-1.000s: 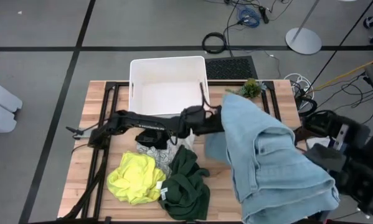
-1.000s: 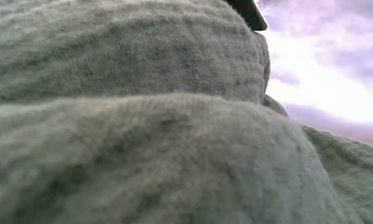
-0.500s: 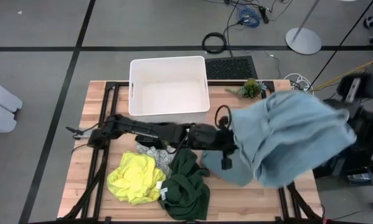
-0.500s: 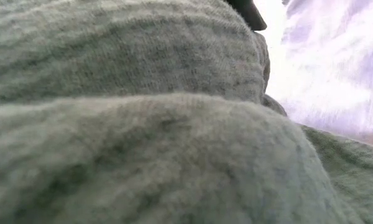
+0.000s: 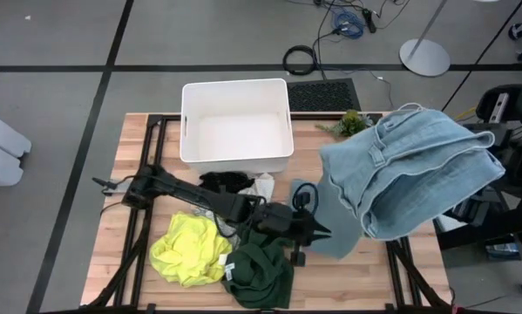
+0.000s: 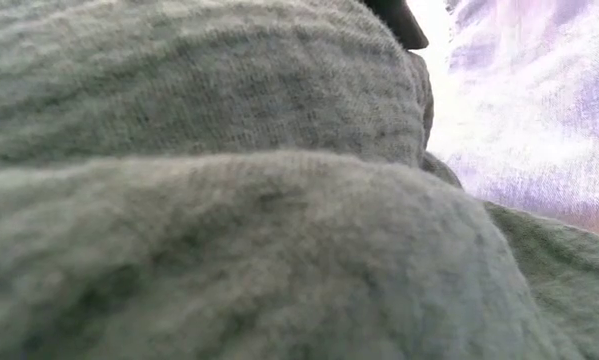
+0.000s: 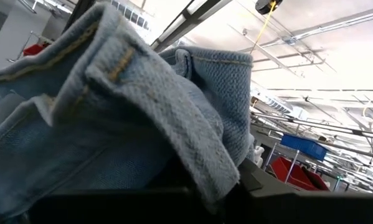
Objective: Fold laundry
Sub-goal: Fold the denim pants
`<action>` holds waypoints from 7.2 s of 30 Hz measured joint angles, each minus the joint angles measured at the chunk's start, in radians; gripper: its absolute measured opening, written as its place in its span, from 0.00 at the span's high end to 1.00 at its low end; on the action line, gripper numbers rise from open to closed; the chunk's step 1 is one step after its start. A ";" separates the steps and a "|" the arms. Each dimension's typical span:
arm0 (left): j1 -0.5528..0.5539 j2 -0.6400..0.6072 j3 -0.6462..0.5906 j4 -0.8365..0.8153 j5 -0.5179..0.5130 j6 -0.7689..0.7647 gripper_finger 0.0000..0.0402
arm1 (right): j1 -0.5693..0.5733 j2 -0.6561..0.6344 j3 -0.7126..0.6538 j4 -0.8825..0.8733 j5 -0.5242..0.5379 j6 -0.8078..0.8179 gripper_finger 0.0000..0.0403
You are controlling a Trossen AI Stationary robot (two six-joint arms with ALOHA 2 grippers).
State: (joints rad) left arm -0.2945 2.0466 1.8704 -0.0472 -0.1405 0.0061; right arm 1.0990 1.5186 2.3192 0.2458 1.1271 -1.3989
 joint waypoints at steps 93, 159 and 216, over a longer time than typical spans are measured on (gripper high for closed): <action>0.254 -0.118 0.346 0.089 -0.013 0.592 0.86 | -0.116 0.061 0.000 -1.767 -0.409 1.988 0.29; 0.072 -0.256 0.345 -0.231 0.111 0.683 0.92 | -0.239 -0.288 -0.503 -1.815 -0.175 2.157 0.36; 0.067 -0.108 0.329 -0.149 0.110 0.443 0.92 | -0.239 -0.505 -1.377 -0.503 0.392 0.957 0.38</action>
State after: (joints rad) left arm -0.2274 1.9390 2.1990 -0.1962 -0.0307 0.4496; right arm 0.8599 1.0137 0.9424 -0.2570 1.5194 -0.4416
